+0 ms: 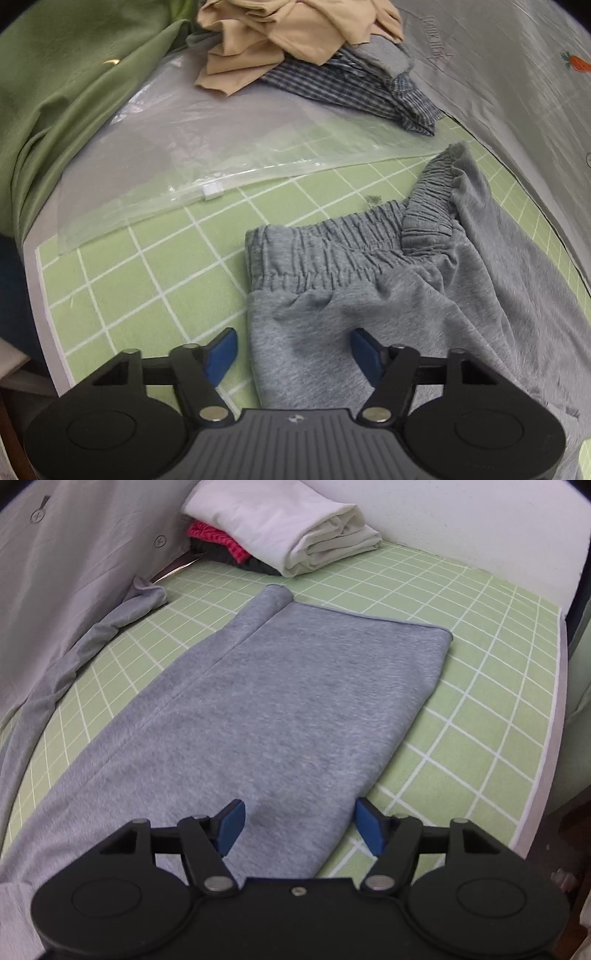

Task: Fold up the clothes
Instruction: 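Grasp the waistband with the left tool while the right tool pinches the folded leg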

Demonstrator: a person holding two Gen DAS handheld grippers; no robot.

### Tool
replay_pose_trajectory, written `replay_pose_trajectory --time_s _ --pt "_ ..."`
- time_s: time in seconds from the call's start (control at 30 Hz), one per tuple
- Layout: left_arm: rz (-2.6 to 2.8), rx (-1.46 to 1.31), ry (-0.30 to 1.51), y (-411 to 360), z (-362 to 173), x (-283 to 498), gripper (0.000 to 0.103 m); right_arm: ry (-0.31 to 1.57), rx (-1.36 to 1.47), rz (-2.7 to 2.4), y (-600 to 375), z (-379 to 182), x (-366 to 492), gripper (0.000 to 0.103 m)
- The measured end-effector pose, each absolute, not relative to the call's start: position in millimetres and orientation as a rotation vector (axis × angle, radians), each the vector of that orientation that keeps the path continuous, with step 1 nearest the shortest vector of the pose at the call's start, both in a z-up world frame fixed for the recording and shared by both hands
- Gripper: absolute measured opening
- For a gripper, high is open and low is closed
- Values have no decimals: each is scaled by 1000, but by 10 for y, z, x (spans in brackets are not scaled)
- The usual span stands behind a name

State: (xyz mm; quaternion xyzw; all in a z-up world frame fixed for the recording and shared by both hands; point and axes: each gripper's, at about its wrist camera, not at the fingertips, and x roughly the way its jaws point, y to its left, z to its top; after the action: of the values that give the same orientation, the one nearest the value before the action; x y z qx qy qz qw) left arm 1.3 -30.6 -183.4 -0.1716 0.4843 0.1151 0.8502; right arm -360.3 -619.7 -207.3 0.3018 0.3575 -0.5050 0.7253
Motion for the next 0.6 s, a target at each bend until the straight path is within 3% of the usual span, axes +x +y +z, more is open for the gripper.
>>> replay_pose_trajectory --time_s 0.07,0.17,0.43,0.53,0.57,0.6 --pt "230 -343 1018 -274 -1839 24 1 823 588 -1096 -6068 -2077 -3524 31" --pt "217 -351 1015 -178 -1845 -11 1 846 531 -1059 -5935 -2063 -3488 5" --pt "206 -343 1063 205 -1808 -406 2 925 485 -1115 -5617 -2064 -3624 4" --pt "155 -334 1071 291 -1757 -492 8 939 495 -1127 -5518 -2041 -3644 5" --pt "142 -313 1067 302 -1719 -498 10 936 496 -1125 -5490 -2018 -3627 9" --pt "129 -289 1057 305 -1667 -484 11 932 497 -1124 -5462 -1995 -3610 21"
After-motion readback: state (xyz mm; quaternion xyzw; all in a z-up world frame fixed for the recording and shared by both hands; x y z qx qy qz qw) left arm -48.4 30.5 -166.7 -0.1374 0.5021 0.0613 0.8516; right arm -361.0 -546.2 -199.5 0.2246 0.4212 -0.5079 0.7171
